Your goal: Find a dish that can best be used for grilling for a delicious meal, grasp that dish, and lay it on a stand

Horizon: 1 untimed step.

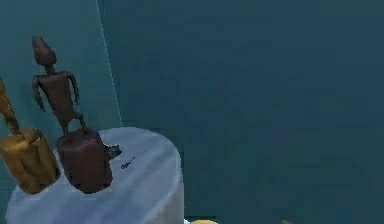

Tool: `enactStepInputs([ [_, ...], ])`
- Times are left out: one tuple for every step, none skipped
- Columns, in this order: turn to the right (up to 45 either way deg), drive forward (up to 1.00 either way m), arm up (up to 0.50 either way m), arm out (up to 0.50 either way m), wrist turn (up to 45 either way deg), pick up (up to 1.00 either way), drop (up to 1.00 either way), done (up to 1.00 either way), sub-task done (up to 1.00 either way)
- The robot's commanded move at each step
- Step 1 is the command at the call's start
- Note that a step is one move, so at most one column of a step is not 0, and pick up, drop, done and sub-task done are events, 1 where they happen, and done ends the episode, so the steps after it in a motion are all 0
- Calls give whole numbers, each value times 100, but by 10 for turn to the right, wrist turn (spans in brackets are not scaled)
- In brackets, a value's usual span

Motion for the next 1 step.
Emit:
enactStepInputs([
  [0, 5, 0, 0, 0, 0, 0, 0, 0],
])
